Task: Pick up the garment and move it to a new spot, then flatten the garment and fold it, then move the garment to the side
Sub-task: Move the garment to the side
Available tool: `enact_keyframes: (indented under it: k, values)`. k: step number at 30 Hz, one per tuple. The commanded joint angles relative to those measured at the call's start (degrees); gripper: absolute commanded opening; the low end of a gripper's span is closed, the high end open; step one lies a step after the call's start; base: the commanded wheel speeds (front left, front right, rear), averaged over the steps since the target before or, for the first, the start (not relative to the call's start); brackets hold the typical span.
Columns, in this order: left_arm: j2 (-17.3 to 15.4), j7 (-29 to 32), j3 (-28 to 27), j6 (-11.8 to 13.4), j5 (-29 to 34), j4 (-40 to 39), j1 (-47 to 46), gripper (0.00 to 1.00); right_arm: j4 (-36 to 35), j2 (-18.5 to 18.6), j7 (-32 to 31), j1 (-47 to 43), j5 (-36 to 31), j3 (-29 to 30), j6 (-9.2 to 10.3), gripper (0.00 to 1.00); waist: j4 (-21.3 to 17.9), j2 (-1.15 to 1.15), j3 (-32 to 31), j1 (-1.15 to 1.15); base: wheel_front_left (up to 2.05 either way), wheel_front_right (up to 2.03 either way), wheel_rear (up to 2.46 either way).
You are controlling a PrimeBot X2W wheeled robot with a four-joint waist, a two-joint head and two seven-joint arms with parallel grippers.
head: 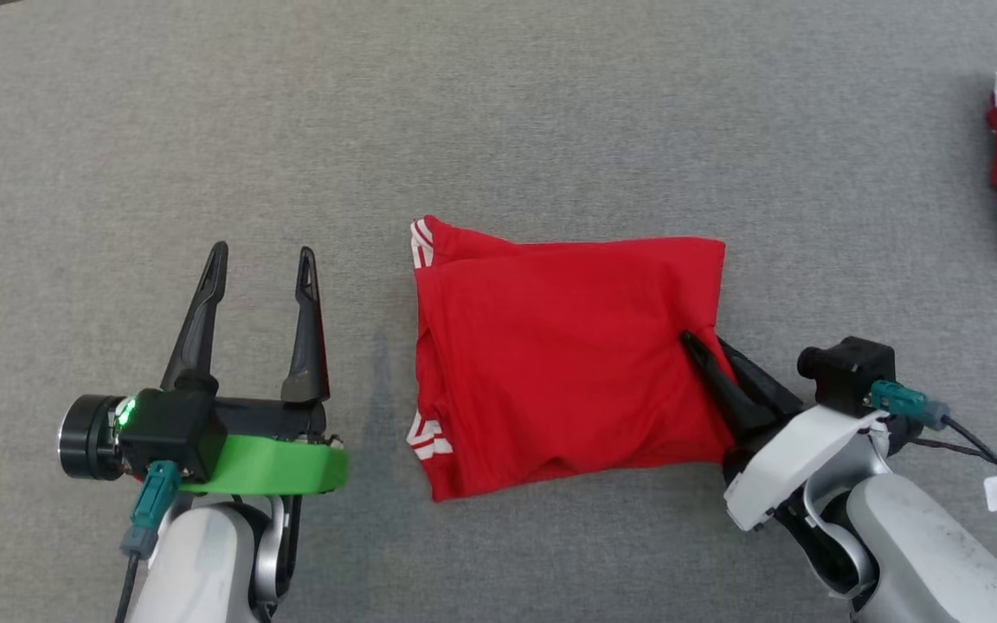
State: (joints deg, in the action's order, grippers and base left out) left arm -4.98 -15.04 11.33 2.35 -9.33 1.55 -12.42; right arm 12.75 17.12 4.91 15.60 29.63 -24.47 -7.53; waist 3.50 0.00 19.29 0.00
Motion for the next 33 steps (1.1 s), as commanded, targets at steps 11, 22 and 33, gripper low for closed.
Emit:
enact_keyframes:
  k: [11, 22, 33]
  values:
    - [-1.4, -0.1, 2.4, -2.4, 3.7, -1.0, -6.7, 1.00, 3.0, 10.3, 4.3, 11.7, 2.9, 3.6, 0.10, 0.00, -13.5, 0.00, 7.4, 0.00, 0.00, 0.00, 0.00]
    - [-2.6, 1.7, 6.0, -4.6, 6.7, -3.5, -14.6, 1.00, 16.8, 20.2, 9.0, 28.5, 7.2, 6.1, 0.10, 0.00, -15.9, 0.00, 15.4, 0.00, 0.00, 0.00, 0.00]
    - [-2.1, 3.0, 10.4, -6.1, 8.5, -6.3, -18.7, 1.00, 29.8, 27.8, 10.3, 36.8, 5.8, 10.1, 0.11, 0.00, -13.4, 0.00, 18.8, 0.00, 0.00, 0.00, 0.00]
